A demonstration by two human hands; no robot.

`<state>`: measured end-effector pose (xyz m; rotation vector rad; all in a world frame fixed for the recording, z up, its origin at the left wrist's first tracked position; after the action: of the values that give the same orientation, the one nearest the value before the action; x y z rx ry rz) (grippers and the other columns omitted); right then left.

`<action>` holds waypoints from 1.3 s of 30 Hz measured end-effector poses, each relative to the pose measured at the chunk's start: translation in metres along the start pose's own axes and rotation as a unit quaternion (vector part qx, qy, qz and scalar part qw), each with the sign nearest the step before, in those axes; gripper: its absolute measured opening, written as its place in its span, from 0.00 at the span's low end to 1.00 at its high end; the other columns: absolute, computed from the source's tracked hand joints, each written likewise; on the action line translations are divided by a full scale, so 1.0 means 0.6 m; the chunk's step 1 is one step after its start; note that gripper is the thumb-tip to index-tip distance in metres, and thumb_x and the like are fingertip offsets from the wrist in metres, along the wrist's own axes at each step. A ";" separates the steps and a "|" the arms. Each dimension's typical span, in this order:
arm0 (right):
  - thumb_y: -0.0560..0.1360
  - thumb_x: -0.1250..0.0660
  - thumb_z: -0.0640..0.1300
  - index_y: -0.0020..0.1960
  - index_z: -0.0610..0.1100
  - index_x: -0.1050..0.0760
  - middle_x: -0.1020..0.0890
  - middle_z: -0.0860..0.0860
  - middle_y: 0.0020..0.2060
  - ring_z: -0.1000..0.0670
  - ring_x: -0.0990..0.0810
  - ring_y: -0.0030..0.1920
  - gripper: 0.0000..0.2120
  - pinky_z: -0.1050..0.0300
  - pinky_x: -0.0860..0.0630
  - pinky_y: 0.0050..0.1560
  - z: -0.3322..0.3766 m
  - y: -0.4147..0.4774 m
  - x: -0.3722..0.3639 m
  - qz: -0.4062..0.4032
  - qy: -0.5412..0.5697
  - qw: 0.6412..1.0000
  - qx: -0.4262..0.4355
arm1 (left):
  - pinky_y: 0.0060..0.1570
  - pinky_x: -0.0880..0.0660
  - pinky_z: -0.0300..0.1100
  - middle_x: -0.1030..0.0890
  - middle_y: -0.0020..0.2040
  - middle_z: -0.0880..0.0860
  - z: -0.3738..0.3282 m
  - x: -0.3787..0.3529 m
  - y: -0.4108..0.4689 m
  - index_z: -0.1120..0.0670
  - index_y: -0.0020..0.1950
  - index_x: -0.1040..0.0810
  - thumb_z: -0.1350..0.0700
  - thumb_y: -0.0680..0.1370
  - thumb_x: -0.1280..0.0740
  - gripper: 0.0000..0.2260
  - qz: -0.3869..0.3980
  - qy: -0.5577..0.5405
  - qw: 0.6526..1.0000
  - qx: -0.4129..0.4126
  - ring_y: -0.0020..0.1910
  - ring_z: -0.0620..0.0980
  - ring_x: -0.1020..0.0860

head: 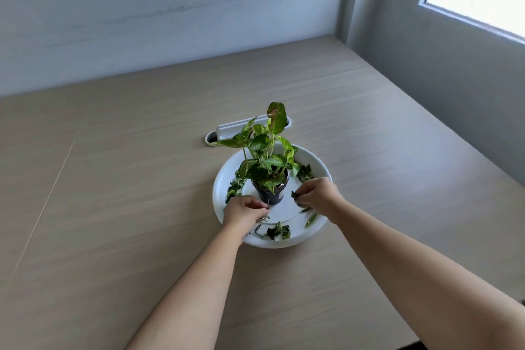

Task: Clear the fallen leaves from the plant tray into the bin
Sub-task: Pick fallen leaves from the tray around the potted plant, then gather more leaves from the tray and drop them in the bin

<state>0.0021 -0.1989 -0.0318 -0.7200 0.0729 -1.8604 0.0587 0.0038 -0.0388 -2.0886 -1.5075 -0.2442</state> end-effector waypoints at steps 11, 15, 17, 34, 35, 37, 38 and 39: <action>0.69 0.33 0.26 0.39 0.35 0.23 0.21 0.42 0.33 0.54 0.19 0.26 0.06 0.68 0.21 0.30 -0.103 -0.078 0.177 -0.030 0.390 0.919 -0.050 | 0.30 0.22 0.31 0.18 0.25 0.49 -0.080 -0.181 -0.082 0.59 0.37 0.21 0.71 0.70 0.30 0.08 0.092 -0.298 0.945 0.102 0.29 0.43 0.20; 0.69 0.33 0.25 0.37 0.36 0.23 0.20 0.44 0.32 0.53 0.18 0.27 0.07 0.67 0.20 0.31 -0.213 -0.151 0.380 -0.094 0.421 0.902 -0.034 | 0.31 0.22 0.30 0.19 0.24 0.48 -0.197 -0.370 -0.154 0.59 0.36 0.22 0.72 0.71 0.32 0.09 0.177 -0.279 0.942 0.057 0.25 0.40 0.20; 0.69 0.33 0.25 0.38 0.35 0.23 0.19 0.44 0.31 0.52 0.18 0.28 0.07 0.65 0.19 0.33 -0.301 -0.210 0.504 -0.146 0.434 0.888 -0.033 | 0.32 0.22 0.30 0.18 0.25 0.49 -0.264 -0.498 -0.210 0.60 0.36 0.22 0.71 0.72 0.32 0.08 0.235 -0.260 0.936 0.032 0.27 0.42 0.20; 0.68 0.34 0.23 0.32 0.38 0.27 0.24 0.43 0.30 0.50 0.22 0.28 0.13 0.69 0.22 0.26 -1.052 -0.628 0.741 -0.438 0.459 0.704 -0.319 | 0.29 0.24 0.31 0.20 0.30 0.52 -0.143 -1.281 -0.539 0.56 0.31 0.22 0.69 0.69 0.28 0.10 0.481 0.067 0.871 0.077 0.30 0.44 0.20; 0.69 0.34 0.23 0.33 0.38 0.27 0.24 0.43 0.31 0.49 0.22 0.30 0.12 0.69 0.22 0.27 -1.084 -0.631 0.711 -0.432 0.463 0.695 -0.341 | 0.29 0.24 0.31 0.20 0.31 0.53 -0.102 -1.293 -0.532 0.56 0.31 0.22 0.68 0.69 0.28 0.10 0.480 0.095 0.867 0.088 0.31 0.44 0.20; 0.69 0.32 0.25 0.35 0.36 0.26 0.23 0.42 0.32 0.48 0.22 0.34 0.10 0.68 0.21 0.30 -1.155 -0.629 0.652 -0.421 0.477 0.670 -0.382 | 0.32 0.22 0.33 0.19 0.34 0.54 -0.014 -1.326 -0.513 0.57 0.31 0.21 0.68 0.69 0.28 0.10 0.478 0.148 0.858 0.113 0.36 0.46 0.19; 0.69 0.32 0.25 0.36 0.36 0.25 0.22 0.42 0.33 0.48 0.21 0.35 0.08 0.66 0.19 0.33 -1.186 -0.624 0.627 -0.416 0.485 0.659 -0.397 | 0.35 0.22 0.35 0.19 0.36 0.55 0.023 -1.342 -0.502 0.57 0.32 0.21 0.68 0.70 0.28 0.09 0.478 0.165 0.853 0.130 0.38 0.48 0.19; 0.69 0.32 0.26 0.37 0.36 0.25 0.21 0.41 0.35 0.48 0.21 0.36 0.07 0.62 0.18 0.39 -1.216 -0.617 0.605 -0.415 0.494 0.646 -0.408 | 0.39 0.21 0.37 0.18 0.38 0.56 0.056 -1.359 -0.493 0.58 0.33 0.21 0.67 0.70 0.28 0.08 0.481 0.181 0.845 0.148 0.41 0.49 0.19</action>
<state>-0.7590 -0.5664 -0.3262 -0.1436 1.6341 -2.9437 -0.5087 -0.5817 -0.3365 -2.1094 -0.1557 -0.0080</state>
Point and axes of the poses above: each hand's wrist, its own y-axis towards the middle knuckle, its own x-axis out of the back of the hand, z = x × y, the point moved 9 cm from there along y, towards the middle knuckle
